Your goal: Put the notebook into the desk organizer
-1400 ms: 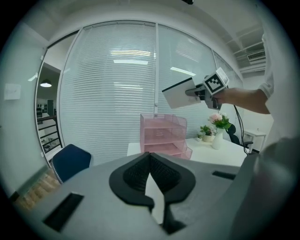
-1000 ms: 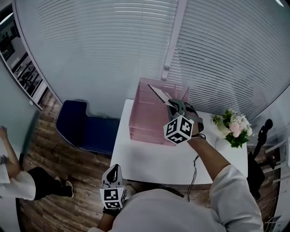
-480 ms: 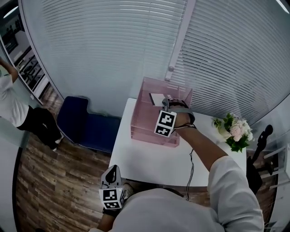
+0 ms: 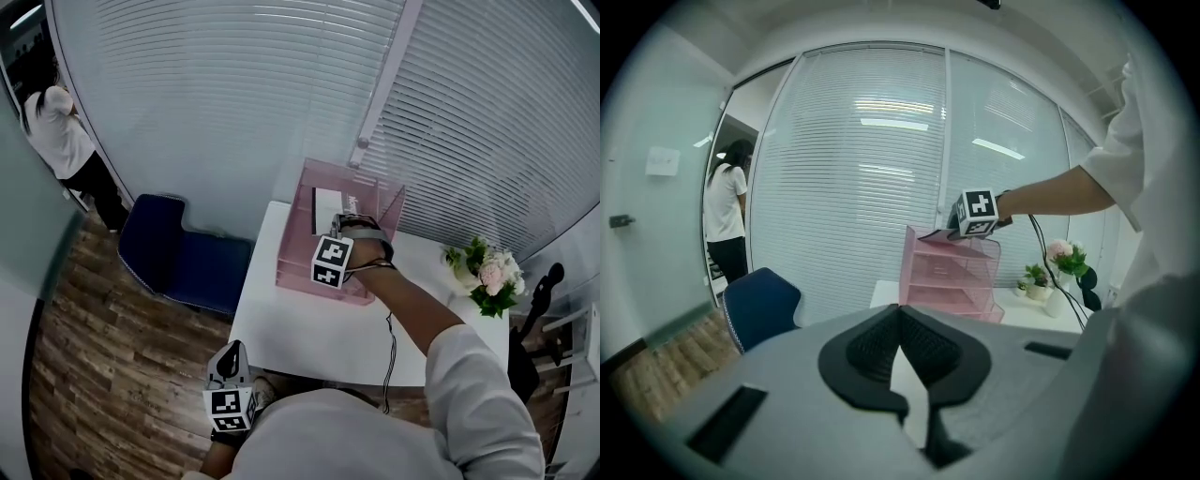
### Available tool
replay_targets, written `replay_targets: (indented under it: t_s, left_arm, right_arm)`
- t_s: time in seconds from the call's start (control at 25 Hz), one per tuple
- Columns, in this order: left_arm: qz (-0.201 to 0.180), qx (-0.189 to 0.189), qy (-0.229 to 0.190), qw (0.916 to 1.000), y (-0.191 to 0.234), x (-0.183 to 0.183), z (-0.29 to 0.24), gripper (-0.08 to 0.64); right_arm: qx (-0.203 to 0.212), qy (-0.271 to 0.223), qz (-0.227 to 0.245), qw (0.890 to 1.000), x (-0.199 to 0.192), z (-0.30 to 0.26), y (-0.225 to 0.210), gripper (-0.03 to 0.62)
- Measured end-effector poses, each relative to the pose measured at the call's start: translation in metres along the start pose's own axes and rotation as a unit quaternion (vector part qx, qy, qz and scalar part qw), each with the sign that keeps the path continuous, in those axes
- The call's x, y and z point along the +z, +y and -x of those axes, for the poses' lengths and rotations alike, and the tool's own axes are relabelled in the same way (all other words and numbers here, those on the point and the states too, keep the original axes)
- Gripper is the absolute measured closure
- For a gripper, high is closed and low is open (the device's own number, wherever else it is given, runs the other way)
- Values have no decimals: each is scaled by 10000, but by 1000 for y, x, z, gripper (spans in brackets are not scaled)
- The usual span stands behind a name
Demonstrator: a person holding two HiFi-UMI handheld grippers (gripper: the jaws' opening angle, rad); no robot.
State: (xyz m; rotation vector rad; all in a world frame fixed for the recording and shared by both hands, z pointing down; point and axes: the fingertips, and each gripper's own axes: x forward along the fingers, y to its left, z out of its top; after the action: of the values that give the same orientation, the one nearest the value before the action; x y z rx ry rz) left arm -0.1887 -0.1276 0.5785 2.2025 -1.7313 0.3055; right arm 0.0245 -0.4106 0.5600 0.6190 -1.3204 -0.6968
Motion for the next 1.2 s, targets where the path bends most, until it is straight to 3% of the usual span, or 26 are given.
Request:
replay_targets:
  t_s: [0.32, 0.64, 0.92, 1.2]
  left_arm:
    - [38, 33, 8, 10000, 11, -2, 0, 552]
    - [80, 81, -14, 9999, 17, -1, -2, 552]
    - [96, 105, -24, 9999, 18, 1, -2, 552]
    - [116, 117, -17, 9999, 16, -1, -3, 552]
  right_arm:
    - [384, 32, -97, 9992, 10, -9, 11, 536]
    - [1083, 62, -48, 9941, 17, -10, 21, 449]
    - [1763, 50, -120, 9843, 17, -3, 18, 339]
    - [2251, -114, -124, 9742, 21, 9, 25, 328]
